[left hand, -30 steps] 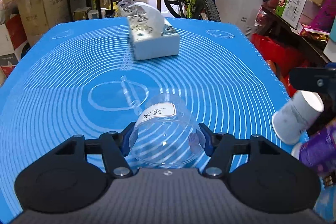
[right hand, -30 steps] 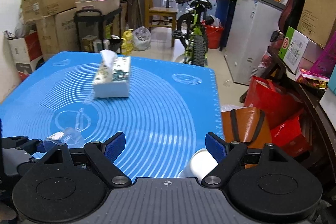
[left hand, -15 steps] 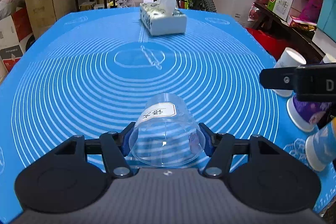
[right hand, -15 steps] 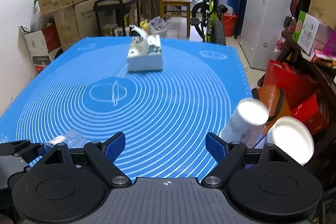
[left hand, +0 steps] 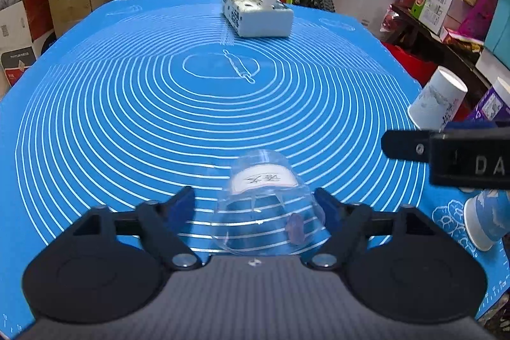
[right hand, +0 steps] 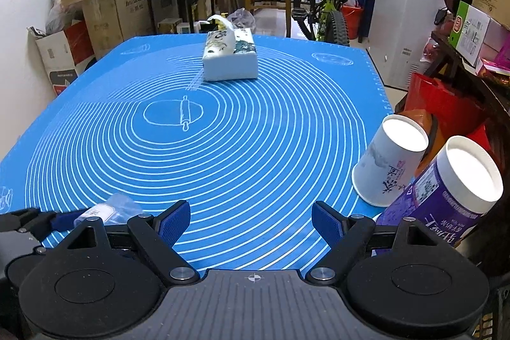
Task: Flip cup upside down
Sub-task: 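Lift the clear cup with the right gripper and rotate it over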
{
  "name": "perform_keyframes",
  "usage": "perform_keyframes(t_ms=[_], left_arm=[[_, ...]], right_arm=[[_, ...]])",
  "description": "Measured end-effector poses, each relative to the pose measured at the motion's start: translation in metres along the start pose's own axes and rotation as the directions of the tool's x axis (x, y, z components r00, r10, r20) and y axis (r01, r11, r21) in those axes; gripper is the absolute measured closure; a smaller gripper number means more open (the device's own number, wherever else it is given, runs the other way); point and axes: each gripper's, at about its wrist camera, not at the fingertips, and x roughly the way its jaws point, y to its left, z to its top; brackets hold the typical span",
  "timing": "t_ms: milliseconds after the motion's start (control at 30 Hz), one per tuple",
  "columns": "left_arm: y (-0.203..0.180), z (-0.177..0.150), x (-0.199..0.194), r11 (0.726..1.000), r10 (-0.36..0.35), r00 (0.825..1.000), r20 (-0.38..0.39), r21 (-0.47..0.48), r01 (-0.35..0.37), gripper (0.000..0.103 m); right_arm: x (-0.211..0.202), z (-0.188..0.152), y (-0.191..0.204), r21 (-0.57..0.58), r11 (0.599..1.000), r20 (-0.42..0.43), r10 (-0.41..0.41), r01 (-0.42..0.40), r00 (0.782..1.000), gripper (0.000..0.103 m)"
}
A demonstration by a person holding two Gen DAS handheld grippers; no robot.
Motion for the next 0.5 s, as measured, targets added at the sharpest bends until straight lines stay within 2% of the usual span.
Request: perform_keyframes(t_ms=[367,500], left_arm=[[0.002,-0.002,-0.003,1.0,0.005,1.0,0.003,0.004,-0.005,0.018],[0.002,-0.002,-0.014,1.0,-0.023,0.999,0.024,0.008,0.023,0.018]], right_arm=[[0.003,0.0,0.006,-0.006,1.0,-0.013,0.0,0.0,1.0,0.017],[0.0,0.003,0.007,-0.006,1.0,-0.009,0.01,-0.01,1.0,0.017]])
